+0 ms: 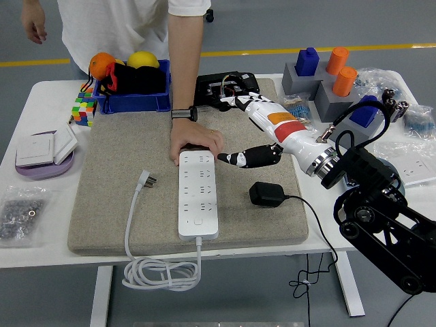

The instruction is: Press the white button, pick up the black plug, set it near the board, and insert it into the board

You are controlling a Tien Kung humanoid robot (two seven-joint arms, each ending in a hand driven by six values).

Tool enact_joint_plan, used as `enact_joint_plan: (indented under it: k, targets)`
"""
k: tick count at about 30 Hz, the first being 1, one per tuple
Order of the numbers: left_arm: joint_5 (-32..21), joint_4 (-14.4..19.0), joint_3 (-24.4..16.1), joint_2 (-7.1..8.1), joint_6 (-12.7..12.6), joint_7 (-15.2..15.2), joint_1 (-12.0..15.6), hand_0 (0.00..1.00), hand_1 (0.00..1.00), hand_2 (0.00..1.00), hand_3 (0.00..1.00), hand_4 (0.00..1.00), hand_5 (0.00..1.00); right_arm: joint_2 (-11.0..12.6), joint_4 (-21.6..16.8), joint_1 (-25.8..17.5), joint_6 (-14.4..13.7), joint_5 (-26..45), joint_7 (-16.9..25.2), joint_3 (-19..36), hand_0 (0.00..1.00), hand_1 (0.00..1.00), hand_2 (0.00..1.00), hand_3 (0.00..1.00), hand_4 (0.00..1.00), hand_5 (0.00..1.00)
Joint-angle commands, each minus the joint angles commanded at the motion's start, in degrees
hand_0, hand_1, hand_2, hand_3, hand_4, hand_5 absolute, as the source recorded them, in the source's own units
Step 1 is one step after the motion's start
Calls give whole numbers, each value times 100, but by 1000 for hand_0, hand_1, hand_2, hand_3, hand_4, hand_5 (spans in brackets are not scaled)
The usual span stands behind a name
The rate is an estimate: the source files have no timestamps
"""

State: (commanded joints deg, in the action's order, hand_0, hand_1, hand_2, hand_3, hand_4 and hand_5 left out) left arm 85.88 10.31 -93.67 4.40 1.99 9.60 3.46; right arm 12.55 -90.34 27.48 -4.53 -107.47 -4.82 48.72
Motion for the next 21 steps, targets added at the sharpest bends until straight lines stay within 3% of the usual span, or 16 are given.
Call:
enact_joint_plan:
  k: [5,6,21]
  targets:
    - [-5,0,-6,-2,-3,-3,0,625,632,640,695,590,371,34,22,-67,42,-38,-39,32,946,905,890,930,998,470]
    - [-3,0,-12,-2,-3,-1,5,624,633,640,695,590,371,36,21,-82,41,-45,-41,43,954,902,887,932,998,510]
    - [-13,0,-16,-17,0,-6,-19,624,633,640,695,590,372,80,2,-112,28,-154,-36,179,951,901,883,932,998,489]
